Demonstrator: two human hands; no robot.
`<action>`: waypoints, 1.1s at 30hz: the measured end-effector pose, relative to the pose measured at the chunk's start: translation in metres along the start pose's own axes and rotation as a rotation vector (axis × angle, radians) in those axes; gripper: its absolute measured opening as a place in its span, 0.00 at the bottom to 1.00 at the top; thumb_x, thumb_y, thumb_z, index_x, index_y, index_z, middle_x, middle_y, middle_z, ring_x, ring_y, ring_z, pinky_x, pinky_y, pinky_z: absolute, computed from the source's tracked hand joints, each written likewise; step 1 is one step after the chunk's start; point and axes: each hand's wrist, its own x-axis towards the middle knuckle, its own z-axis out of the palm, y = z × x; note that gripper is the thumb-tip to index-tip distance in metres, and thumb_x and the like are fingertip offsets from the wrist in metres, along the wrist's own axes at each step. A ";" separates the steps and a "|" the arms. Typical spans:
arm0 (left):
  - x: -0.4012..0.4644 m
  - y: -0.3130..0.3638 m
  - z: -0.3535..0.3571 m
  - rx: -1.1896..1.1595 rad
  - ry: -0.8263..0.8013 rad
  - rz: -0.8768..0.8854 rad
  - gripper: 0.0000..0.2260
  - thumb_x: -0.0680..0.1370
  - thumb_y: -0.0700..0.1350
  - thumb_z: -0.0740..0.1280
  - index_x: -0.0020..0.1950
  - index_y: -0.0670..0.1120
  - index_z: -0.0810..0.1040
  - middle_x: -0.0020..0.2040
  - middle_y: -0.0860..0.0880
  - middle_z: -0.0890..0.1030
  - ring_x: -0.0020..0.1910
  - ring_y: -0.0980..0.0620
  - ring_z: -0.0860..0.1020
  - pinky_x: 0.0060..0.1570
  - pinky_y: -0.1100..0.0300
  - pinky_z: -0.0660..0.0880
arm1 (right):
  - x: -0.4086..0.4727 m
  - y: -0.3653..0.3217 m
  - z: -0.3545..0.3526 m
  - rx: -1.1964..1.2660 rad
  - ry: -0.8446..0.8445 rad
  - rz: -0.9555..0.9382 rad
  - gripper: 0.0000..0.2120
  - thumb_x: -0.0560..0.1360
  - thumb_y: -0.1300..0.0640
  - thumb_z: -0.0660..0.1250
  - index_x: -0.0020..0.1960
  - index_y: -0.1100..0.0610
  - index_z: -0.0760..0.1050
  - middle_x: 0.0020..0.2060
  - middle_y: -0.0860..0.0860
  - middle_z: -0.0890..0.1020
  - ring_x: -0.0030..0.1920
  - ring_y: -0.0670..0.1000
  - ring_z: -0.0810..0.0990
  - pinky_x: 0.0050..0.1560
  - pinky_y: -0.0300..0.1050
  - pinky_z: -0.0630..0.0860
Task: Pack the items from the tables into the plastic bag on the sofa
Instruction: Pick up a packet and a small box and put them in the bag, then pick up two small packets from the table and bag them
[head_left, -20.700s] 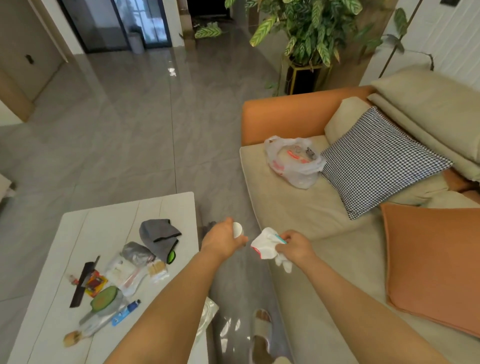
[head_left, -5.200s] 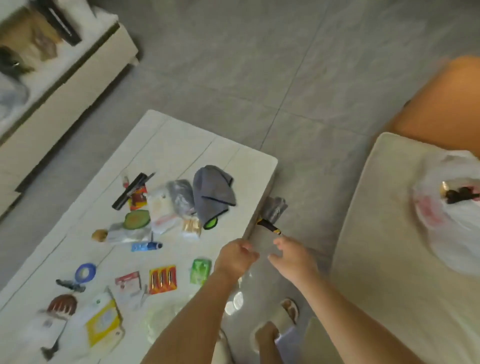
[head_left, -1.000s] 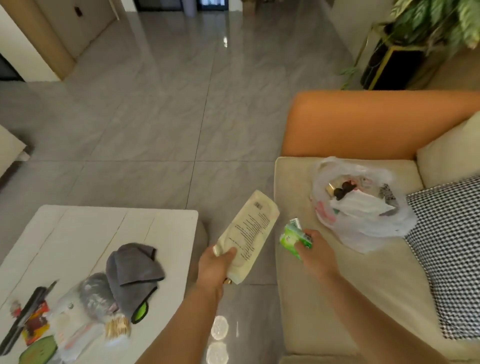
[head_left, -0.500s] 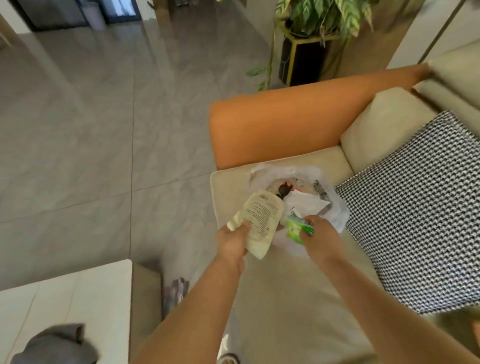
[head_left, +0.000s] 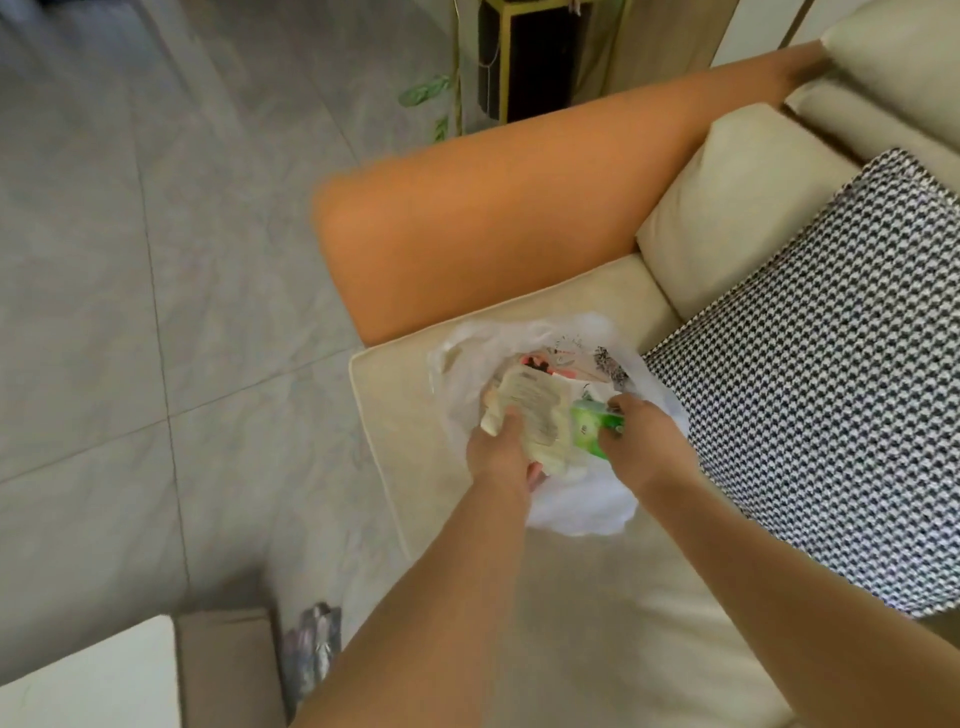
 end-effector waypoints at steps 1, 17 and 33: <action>0.006 -0.001 0.003 0.020 0.003 -0.004 0.12 0.80 0.48 0.64 0.63 0.48 0.75 0.52 0.46 0.80 0.37 0.53 0.76 0.22 0.65 0.73 | 0.007 0.000 0.003 -0.019 0.011 -0.003 0.16 0.77 0.58 0.59 0.64 0.56 0.70 0.52 0.55 0.80 0.47 0.57 0.80 0.45 0.51 0.79; 0.024 -0.010 -0.013 1.254 0.002 0.374 0.19 0.80 0.39 0.57 0.71 0.46 0.68 0.69 0.44 0.66 0.67 0.42 0.66 0.62 0.52 0.72 | 0.001 0.005 0.039 -0.082 -0.133 -0.130 0.22 0.78 0.60 0.60 0.71 0.57 0.66 0.70 0.55 0.68 0.72 0.56 0.63 0.72 0.51 0.63; -0.090 -0.084 -0.143 1.403 0.095 0.209 0.16 0.77 0.52 0.61 0.63 0.54 0.75 0.63 0.51 0.78 0.65 0.48 0.73 0.64 0.56 0.67 | -0.139 -0.011 0.048 -0.333 -0.336 -0.392 0.19 0.78 0.52 0.59 0.68 0.53 0.68 0.61 0.53 0.76 0.63 0.54 0.74 0.62 0.46 0.71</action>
